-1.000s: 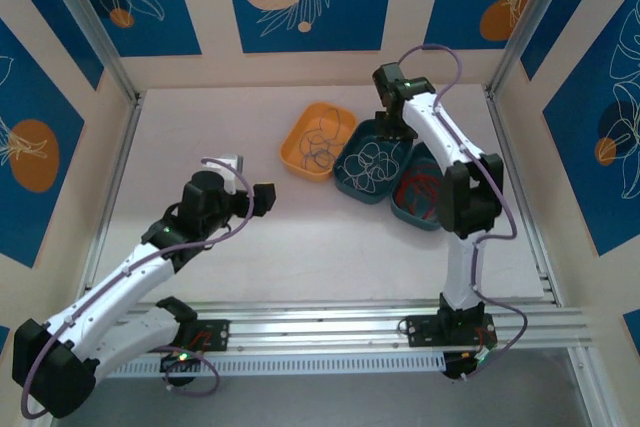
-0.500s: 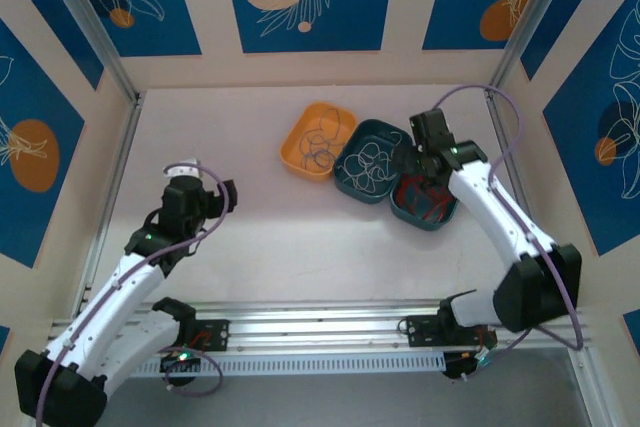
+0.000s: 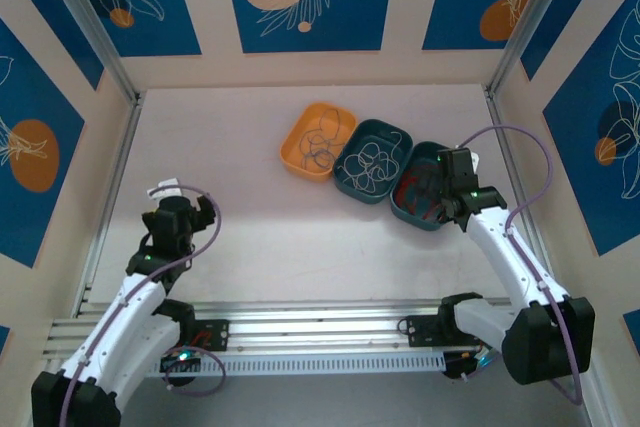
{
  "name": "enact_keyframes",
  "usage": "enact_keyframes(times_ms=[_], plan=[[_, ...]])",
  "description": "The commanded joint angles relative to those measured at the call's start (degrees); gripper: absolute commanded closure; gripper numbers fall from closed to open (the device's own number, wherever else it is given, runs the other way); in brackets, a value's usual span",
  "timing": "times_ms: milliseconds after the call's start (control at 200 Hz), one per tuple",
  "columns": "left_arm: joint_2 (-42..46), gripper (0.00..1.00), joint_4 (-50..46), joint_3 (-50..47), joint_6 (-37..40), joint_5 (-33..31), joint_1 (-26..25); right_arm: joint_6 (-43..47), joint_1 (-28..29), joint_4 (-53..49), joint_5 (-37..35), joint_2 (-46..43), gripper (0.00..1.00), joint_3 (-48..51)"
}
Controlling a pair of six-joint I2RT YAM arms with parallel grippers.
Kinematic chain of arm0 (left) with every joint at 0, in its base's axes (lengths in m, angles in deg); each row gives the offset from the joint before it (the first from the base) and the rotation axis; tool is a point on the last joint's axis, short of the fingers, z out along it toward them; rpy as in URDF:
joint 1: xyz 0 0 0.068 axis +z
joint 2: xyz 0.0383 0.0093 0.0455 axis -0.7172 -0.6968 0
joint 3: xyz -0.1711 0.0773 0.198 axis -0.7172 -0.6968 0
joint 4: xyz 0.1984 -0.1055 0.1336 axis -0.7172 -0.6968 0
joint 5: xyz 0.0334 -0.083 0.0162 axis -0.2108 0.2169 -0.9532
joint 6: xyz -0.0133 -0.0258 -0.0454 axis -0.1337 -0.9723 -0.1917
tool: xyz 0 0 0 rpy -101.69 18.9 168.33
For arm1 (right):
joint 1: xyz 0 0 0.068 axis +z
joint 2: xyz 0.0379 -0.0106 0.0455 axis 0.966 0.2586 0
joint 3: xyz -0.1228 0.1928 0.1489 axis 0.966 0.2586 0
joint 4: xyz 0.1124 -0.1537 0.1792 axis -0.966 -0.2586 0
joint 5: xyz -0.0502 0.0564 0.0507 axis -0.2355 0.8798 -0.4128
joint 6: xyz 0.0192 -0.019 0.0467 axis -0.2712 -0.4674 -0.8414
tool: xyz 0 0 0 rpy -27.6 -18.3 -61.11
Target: Untangle the cables
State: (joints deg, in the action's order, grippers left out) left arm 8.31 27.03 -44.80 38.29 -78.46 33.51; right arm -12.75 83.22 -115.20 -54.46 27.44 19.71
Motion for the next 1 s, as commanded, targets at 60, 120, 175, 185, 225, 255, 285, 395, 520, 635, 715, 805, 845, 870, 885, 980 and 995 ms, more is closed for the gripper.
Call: enact_keyframes(times_ms=[60, 120, 175, 185, 225, 255, 285, 395, 520, 635, 715, 805, 845, 870, 885, 980, 995], plan=[[-3.8, 0.0, 14.2, -3.0, 7.5, -0.2, 3.5, 2.6, -2.3, 10.2, 0.8, 0.8, 0.01, 2.3], [-6.2, 0.0, 17.6, -3.6, 8.4, 1.7, 5.0, 4.4, -2.9, 13.8, 2.0, 0.8, 0.01, 3.4], [-8.8, 0.0, 20.9, -4.1, 8.9, 3.8, 6.5, 6.1, -3.2, 17.8, 2.6, 0.8, 0.01, 4.9], [-9.2, 0.0, 21.4, -4.1, 9.0, 4.2, 6.9, 6.4, -3.3, 18.4, 2.7, 0.7, 0.01, 5.2], [-11.2, 0.0, 24.1, -4.5, 9.4, 6.2, 8.0, 7.9, -3.4, 21.0, 3.0, 0.7, 0.01, 6.1], [-12.8, 0.0, 26.1, -4.7, 9.6, 7.6, 8.8, 8.7, -3.5, 22.7, 3.0, 0.8, 0.01, 6.7], [-14.3, 0.0, 27.9, -4.9, 10.0, 9.1, 9.4, 9.4, -3.6, 24.3, 3.0, 0.8, 0.01, 7.4], [-19.1, 0.0, 35.3, -5.8, 12.0, 12.9, 10.5, 10.6, -4.7, 28.2, 4.4, 1.1, 0.01, 8.9], [-23.4, 0.0, 46.7, -8.2, 14.4, 15.2, 11.0, 11.9, -5.8, 32.3, 6.5, 1.4, 0.01, 11.1], [-27.6, 0.0, 54.0, -9.2, 15.0, 17.0, 11.4, 13.8, -6.2, 37.5, 7.6, 1.2, 0.01, 13.7], [-31.8, 0.0, 59.6, -9.4, 15.1, 19.0, 11.4, 14.5, -6.4, 40.8, 7.8, 1.1, 0.01, 15.4], [-36.0, 0.0, 66.2, -9.4, 15.6, 22.1, 11.6, 14.6, -7.1, 44.1, 8.8, 1.1, 0.01, 17.2], [-37.6, 0.0, 67.4, -9.1, 16.2, 23.0, 11.5, 14.4, -7.3, 45.3, 9.1, 1.1, 0.01, 17.9], [-38.7, 0.0, 67.9, -8.9, 16.4, 23.1, 11.5, 14.2, -7.5, 46.0, 9.3, 1.1, 0.01, 18.2], [-39.2, 0.0, 68.3, -8.8, 16.4, 22.9, 11.5, 14.2, -7.6, 46.5, 9.5, 1.1, 0.01, 18.5], [-44.1, 0.0, 73.0, -8.6, 16.9, 24.0, 11.5, 14.0, -8.0, 49.5, 10.4, 1.5, 0.01, 19.9], [-45.0, 0.0, 74.1, -8.6, 16.9, 24.3, 11.5, 13.9, -8.1, 49.9, 10.4, 1.6, 0.01, 20.1]])
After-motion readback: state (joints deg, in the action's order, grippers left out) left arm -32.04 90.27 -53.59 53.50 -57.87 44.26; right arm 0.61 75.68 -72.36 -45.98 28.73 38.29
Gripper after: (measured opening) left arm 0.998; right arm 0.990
